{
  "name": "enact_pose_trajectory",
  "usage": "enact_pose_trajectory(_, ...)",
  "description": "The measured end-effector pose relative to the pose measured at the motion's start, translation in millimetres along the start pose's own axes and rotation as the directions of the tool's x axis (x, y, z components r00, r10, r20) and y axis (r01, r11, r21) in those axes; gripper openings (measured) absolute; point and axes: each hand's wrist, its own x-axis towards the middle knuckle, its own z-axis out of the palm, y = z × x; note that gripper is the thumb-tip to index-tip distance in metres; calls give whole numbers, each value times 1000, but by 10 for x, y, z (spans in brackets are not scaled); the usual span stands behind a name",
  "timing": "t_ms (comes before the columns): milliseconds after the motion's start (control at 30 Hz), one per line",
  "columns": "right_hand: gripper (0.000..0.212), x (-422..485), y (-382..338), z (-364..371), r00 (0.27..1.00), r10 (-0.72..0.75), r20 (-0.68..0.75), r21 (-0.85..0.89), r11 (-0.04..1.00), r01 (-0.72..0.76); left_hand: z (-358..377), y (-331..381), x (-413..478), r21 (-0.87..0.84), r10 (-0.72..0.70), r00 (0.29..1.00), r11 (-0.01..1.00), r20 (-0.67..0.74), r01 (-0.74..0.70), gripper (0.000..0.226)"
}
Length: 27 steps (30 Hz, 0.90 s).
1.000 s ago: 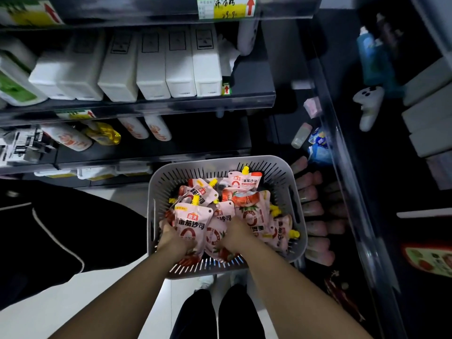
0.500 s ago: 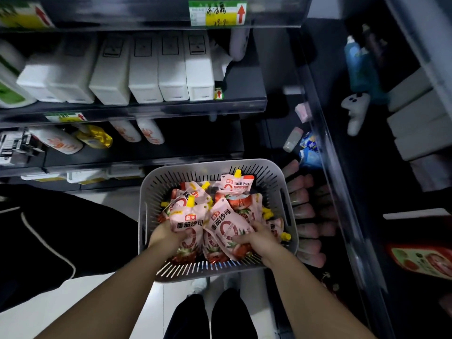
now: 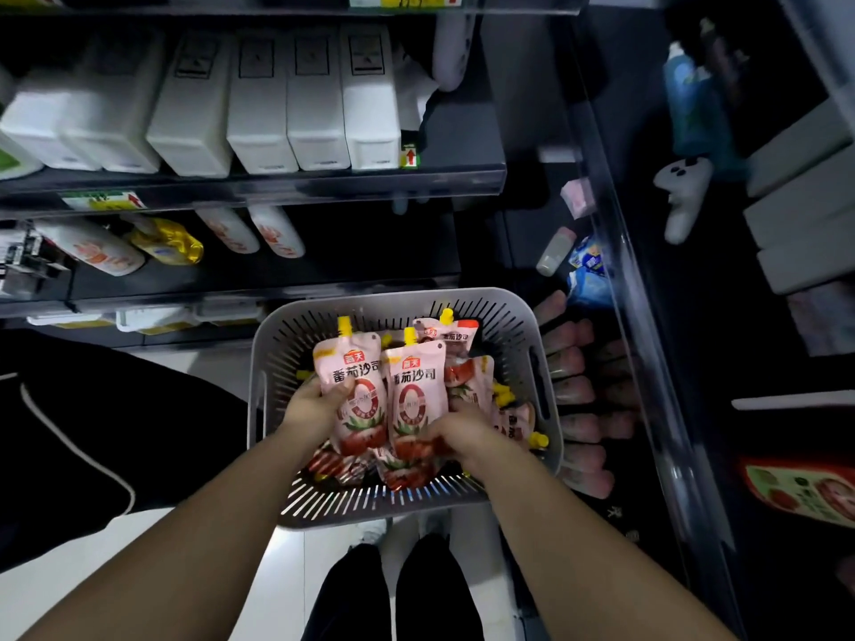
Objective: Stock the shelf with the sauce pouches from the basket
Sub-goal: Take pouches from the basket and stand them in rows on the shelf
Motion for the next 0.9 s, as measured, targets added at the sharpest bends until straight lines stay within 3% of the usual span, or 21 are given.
enact_pose_trajectory(67, 43, 49, -62, 92, 995, 9, -100, -124, 992, -21, 50, 39, 20, 68, 19, 1000, 998, 9, -19, 15)
enact_pose_trajectory(167, 44, 98, -101, 133, 991, -33, -130, -77, 997, 24, 56, 43, 30, 107, 18, 998, 994, 53, -24, 19)
enact_pose_trajectory(367, 38, 83, -18, 60, 988, -107, -107, 5, 994, 108, -19, 91, 21, 243, 14, 991, 969, 134, -47, 54)
enact_pose_trajectory(533, 33, -59, -21, -47, 993, -108, -44, 173, 978, 114, -95, 314, -53, 104, 139, 954, 980, 264, -171, 57)
enact_pose_trajectory(700, 41, -426, -112, -235, 966, -256, 29, 362, 904, 228, -208, 712, -261, -23, 259, 871, 961, 417, -275, 48)
enact_pose_trajectory(900, 54, -1058, -289, -406, 866, -483, -127, 458, 746, 483, -106, 1335, -722, -146, 417, 748, 904, 517, -402, 40)
